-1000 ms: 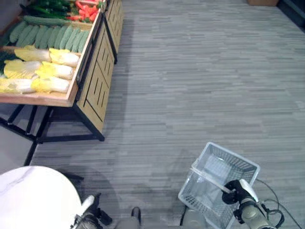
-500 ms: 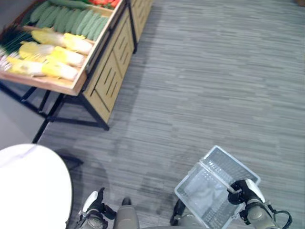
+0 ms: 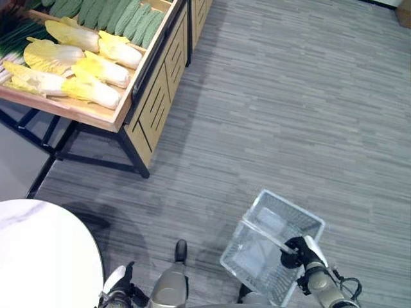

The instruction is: Get the vegetables into the basket

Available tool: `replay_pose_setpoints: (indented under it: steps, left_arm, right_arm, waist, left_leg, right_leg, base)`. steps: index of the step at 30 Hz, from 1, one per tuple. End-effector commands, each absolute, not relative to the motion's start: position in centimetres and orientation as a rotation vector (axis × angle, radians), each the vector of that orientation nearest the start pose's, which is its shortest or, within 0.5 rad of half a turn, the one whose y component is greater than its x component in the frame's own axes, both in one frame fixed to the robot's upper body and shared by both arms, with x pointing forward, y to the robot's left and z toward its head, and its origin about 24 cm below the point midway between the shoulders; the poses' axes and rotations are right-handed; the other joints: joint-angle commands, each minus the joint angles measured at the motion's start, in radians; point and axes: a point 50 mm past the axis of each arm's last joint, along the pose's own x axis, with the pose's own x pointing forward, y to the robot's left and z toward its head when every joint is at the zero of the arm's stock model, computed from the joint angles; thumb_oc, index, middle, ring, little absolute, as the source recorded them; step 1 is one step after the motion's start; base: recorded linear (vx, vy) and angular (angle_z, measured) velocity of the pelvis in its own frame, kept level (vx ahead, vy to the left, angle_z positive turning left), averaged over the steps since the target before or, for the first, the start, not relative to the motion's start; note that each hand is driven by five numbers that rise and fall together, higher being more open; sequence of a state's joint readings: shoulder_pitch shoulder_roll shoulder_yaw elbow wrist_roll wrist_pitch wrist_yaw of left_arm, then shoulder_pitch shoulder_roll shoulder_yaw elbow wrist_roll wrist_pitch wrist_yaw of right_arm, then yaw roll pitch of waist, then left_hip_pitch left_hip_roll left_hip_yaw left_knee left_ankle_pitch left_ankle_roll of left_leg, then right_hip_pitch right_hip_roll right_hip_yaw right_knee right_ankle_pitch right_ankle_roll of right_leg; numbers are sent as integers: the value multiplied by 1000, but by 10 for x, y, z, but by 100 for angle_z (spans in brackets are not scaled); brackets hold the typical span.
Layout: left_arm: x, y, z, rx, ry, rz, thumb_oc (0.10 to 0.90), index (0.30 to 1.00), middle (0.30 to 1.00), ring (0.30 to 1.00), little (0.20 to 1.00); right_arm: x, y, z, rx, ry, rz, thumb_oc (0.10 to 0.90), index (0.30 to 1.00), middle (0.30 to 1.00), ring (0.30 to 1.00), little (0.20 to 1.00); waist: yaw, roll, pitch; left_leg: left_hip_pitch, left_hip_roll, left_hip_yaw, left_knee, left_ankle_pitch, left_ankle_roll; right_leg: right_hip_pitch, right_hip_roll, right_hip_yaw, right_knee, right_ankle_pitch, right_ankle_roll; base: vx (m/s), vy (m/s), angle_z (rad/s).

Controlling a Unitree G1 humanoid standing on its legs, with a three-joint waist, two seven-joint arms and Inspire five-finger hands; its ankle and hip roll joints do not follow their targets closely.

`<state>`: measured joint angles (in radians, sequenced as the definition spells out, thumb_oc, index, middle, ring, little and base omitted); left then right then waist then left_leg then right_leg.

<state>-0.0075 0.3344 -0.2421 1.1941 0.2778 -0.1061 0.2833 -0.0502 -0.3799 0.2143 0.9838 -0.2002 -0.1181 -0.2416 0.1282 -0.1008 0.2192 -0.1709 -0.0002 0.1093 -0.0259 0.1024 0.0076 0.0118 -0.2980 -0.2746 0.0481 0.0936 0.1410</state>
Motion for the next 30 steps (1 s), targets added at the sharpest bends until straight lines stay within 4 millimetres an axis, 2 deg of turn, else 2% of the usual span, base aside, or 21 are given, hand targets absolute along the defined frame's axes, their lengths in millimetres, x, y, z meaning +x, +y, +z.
replay_pose_setpoints:
  steps: [1, 3, 4, 5, 7, 8, 9, 10, 12, 14, 16, 18, 20, 21, 23, 24, 26, 27, 28, 29, 30]
  left_arm:
    - [98, 269, -145, 857, 1038, 14, 900, 1000, 1000, 1000, 1000]
    - [106, 274, -141, 878, 1017, 25, 900, 1000, 1000, 1000, 1000]
    - [122, 278, -134, 879, 970, 57, 900, 1000, 1000, 1000, 1000]
    - [135, 280, -128, 883, 925, 74, 900, 1000, 1000, 1000, 1000]
    - [145, 282, -123, 885, 890, 93, 900, 1000, 1000, 1000, 1000]
    - [154, 282, -118, 873, 854, 109, 900, 1000, 1000, 1000, 1000]
    - [179, 281, -104, 849, 747, 147, 900, 1000, 1000, 1000, 1000]
    - [190, 280, -96, 833, 694, 163, 900, 1000, 1000, 1000, 1000]
    - [218, 276, -72, 816, 541, 182, 900, 1000, 1000, 1000, 1000]
    - [230, 271, -60, 807, 461, 169, 900, 1000, 1000, 1000, 1000]
    - [228, 268, -61, 809, 454, 137, 900, 1000, 1000, 1000, 1000]
    - [225, 268, -62, 808, 461, 133, 900, 1000, 1000, 1000, 1000]
    - [202, 268, -82, 789, 564, 124, 900, 1000, 1000, 1000, 1000]
    - [202, 267, -82, 788, 564, 124, 900, 1000, 1000, 1000, 1000]
    - [178, 266, -102, 732, 683, 140, 900, 1000, 1000, 1000, 1000]
    - [178, 266, -103, 731, 683, 140, 900, 1000, 1000, 1000, 1000]
    - [161, 260, -118, 706, 778, 112, 900, 1000, 1000, 1000, 1000]
    - [161, 260, -118, 706, 777, 112, 900, 1000, 1000, 1000, 1000]
    - [154, 255, -125, 694, 820, 92, 900, 1000, 1000, 1000, 1000]
    - [154, 255, -125, 694, 819, 92, 900, 1000, 1000, 1000, 1000]
    - [148, 250, -130, 670, 857, 86, 900, 1000, 1000, 1000, 1000]
  right_arm:
    - [191, -297, -81, -834, 642, -164, 400, 300, 300, 300, 300]
    - [191, -296, -83, -813, 650, -174, 400, 300, 300, 300, 300]
    - [189, -293, -85, -805, 656, -170, 400, 300, 300, 300, 300]
    - [189, -292, -86, -805, 662, -168, 400, 300, 300, 300, 300]
    - [188, -292, -87, -805, 669, -162, 400, 300, 300, 300, 300]
    - [186, -292, -88, -806, 678, -161, 400, 300, 300, 300, 300]
    - [182, -291, -91, -807, 692, -153, 400, 300, 300, 300, 300]
    - [181, -291, -92, -809, 699, -151, 400, 300, 300, 300, 300]
    - [180, -290, -92, -795, 698, -160, 400, 300, 300, 300, 300]
    - [175, -290, -95, -785, 715, -166, 400, 300, 300, 300, 300]
    - [169, -289, -98, -779, 733, -157, 400, 300, 300, 300, 300]
    - [166, -289, -99, -774, 742, -159, 400, 300, 300, 300, 300]
    - [164, -289, -102, -774, 759, -138, 400, 300, 300, 300, 300]
    - [164, -289, -102, -774, 759, -138, 400, 300, 300, 300, 300]
    - [166, -291, -100, -780, 751, -136, 400, 300, 300, 300, 300]
    - [166, -291, -100, -781, 751, -136, 400, 300, 300, 300, 300]
    - [166, -294, -100, -787, 756, -143, 400, 300, 300, 300, 300]
    - [166, -294, -100, -787, 755, -143, 400, 300, 300, 300, 300]
    - [163, -297, -102, -786, 776, -153, 400, 300, 300, 300, 300]
    - [163, -297, -102, -786, 776, -153, 400, 300, 300, 300, 300]
    - [158, -298, -105, -779, 806, -162, 400, 300, 300, 300, 300]
  waist:
    - [17, 11, -40]
    - [5, 20, -30]
    - [-14, 40, -21]
    - [-25, 47, -15]
    - [-37, 47, -9]
    - [-44, 48, -6]
    - [-55, 40, -8]
    - [-64, 38, -1]
    - [-79, 31, 0]
    - [-90, 28, -1]
    - [-94, 26, -4]
    - [-89, 25, -12]
    - [-88, 31, -35]
    - [-88, 32, -35]
    - [-85, 42, -42]
    - [-87, 44, -42]
    - [-86, 53, -40]
    - [-87, 54, -41]
    - [-86, 53, -39]
    - [-88, 54, -39]
    - [-82, 56, -38]
  left_leg:
    - [-48, 49, -55, 87, -43, -33]
    - [-11, 38, -49, 81, -62, -10]
    - [30, 39, -54, 73, -77, 7]
    - [60, 40, -50, 62, -85, 12]
    - [91, 39, -46, 50, -91, 14]
    - [110, 38, -47, 44, -96, 12]
    - [141, 37, -47, 37, -113, 0]
    - [160, 45, -54, 37, -125, -13]
    - [182, 51, -70, 41, -146, -36]
    - [208, 69, -93, 56, -178, -60]
    - [240, 87, -105, 69, -204, -79]
    - [247, 94, -114, 74, -211, -87]
    - [268, 134, -137, 110, -189, -112]
    - [268, 134, -137, 111, -190, -112]
    - [261, 168, -166, 147, -116, -135]
    - [260, 171, -168, 147, -116, -136]
    - [240, 205, -172, 176, -27, -155]
    - [239, 206, -173, 176, -27, -156]
    - [218, 212, -151, 226, 5, -161]
    - [215, 213, -153, 229, 3, -162]
    - [188, 225, -118, 260, 44, -161]
  right_leg:
    - [-17, 35, 55, 149, 5, 70]
    - [-70, 32, 72, 287, 70, 74]
    - [-120, 41, 75, 392, 96, 72]
    - [-155, 41, 64, 421, 99, 69]
    - [-178, 35, 47, 417, 94, 65]
    - [-192, 27, 30, 387, 93, 63]
    - [-203, 2, -4, 281, 86, 65]
    - [-195, -8, -21, 199, 89, 69]
    - [-220, -27, -6, 69, 118, 90]
    - [-227, -39, 32, -18, 158, 110]
    - [-232, -36, 54, -24, 184, 121]
    - [-220, -30, 38, -34, 154, 118]
    - [-205, 14, 12, -15, 121, 92]
    - [-204, 15, 11, -15, 121, 92]
    - [-191, 71, -14, -1, 80, 52]
    - [-190, 72, -17, -1, 79, 51]
    - [-180, 110, -42, 1, 42, 24]
    - [-181, 111, -43, 2, 42, 23]
    - [-161, 125, -60, -7, 20, 6]
    - [-160, 126, -62, -7, 20, 5]
    - [-127, 145, -80, -21, -9, -12]
  base:
    - [119, 227, -9]
    - [144, 254, -20]
    - [227, 296, -17]
    - [184, 205, -10]
    - [160, 61, 6]
    - [349, -26, 10]
    - [380, -127, 4]
    - [394, -195, -8]
    - [341, -208, 15]
    - [444, -273, 50]
    - [367, -223, 44]
    - [213, -146, 46]
    - [332, -240, 36]
    - [209, -165, -7]
    - [269, -273, -26]
    - [257, -268, -23]
    - [212, -237, -7]
    - [242, -269, 18]
    - [118, -126, 36]
    - [227, -243, 41]
    - [185, -214, 30]
